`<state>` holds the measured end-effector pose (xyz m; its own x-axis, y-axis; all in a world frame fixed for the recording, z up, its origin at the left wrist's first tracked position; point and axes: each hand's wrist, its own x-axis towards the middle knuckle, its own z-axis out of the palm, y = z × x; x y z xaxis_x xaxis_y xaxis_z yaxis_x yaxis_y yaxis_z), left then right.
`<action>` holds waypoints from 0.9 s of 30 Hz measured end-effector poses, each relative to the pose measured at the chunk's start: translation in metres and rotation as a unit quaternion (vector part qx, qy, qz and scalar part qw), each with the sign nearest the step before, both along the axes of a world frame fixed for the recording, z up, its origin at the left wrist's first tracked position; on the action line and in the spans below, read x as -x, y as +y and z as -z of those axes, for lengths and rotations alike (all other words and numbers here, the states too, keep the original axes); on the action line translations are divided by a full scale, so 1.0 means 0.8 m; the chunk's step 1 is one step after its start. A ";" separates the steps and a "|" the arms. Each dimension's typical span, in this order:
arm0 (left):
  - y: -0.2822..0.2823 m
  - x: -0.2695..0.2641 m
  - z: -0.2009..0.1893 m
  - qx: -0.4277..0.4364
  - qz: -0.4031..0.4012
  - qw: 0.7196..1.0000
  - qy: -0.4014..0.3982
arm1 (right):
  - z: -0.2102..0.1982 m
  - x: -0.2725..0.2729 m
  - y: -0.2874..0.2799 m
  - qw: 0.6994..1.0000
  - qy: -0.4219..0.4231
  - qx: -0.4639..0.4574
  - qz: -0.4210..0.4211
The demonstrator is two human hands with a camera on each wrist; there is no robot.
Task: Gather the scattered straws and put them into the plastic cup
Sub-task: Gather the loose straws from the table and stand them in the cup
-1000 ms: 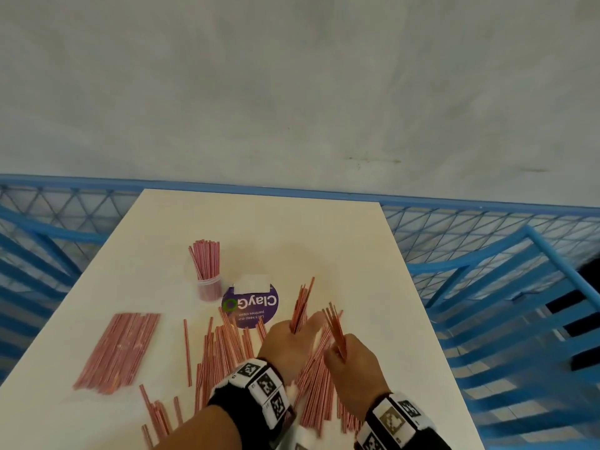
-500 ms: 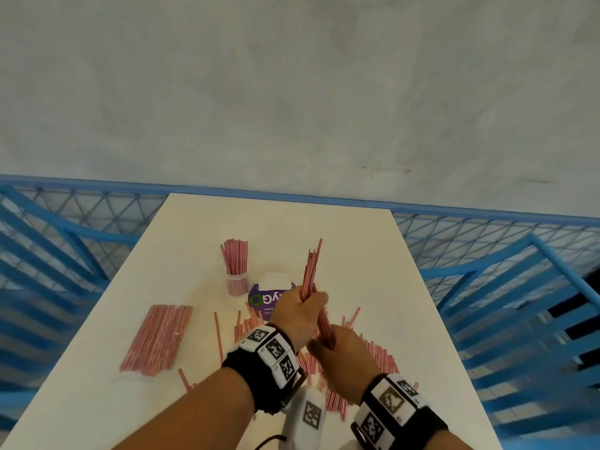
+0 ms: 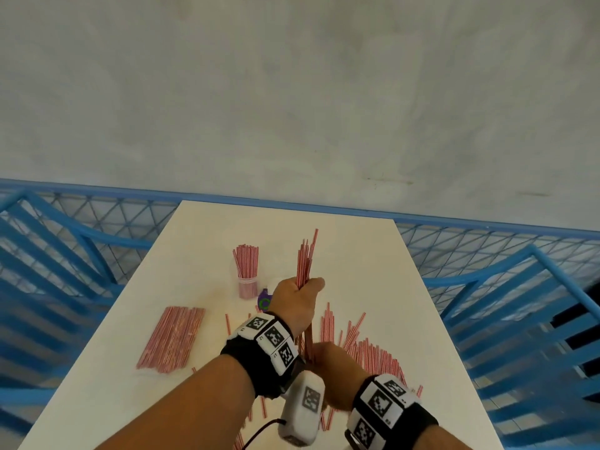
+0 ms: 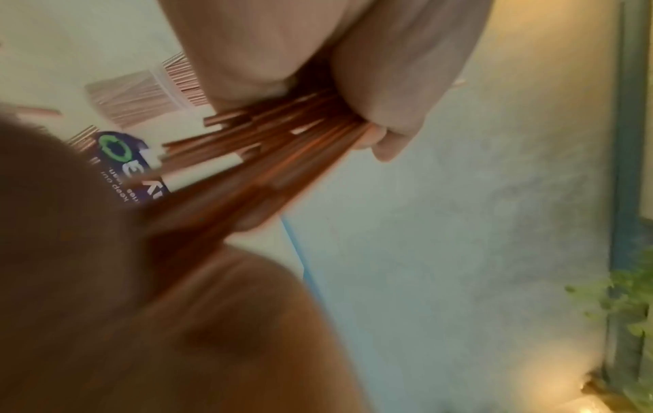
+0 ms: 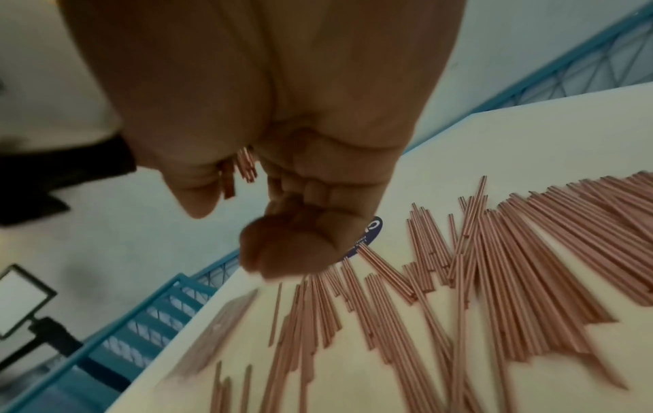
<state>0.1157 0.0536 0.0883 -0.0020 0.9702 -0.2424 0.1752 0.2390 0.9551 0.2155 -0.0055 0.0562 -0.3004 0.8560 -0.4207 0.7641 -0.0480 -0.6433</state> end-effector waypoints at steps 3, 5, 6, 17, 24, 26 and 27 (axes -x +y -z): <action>-0.003 0.007 -0.011 -0.003 0.002 0.999 -0.035 | 0.007 -0.008 -0.007 0.992 -0.073 0.020 -0.097; -0.007 0.015 -0.017 -0.011 0.026 0.999 -0.045 | -0.006 -0.027 -0.005 0.989 -0.093 0.016 -0.115; -0.009 0.020 -0.017 -0.022 0.046 0.998 -0.029 | -0.017 -0.039 0.001 0.987 -0.114 -0.022 -0.112; -0.023 0.021 -0.025 -0.193 0.248 0.913 0.261 | -0.141 -0.007 0.031 0.950 0.137 -0.268 0.087; -0.021 0.038 -0.037 -0.224 0.236 0.891 0.315 | -0.127 -0.009 0.036 0.959 0.147 -0.226 0.090; -0.024 0.033 -0.037 -0.239 0.255 0.879 0.324 | -0.120 0.000 0.032 0.973 0.092 -0.205 0.042; -0.023 0.035 -0.033 -0.230 0.253 0.882 0.323 | -0.119 0.000 0.033 0.976 0.077 -0.200 0.035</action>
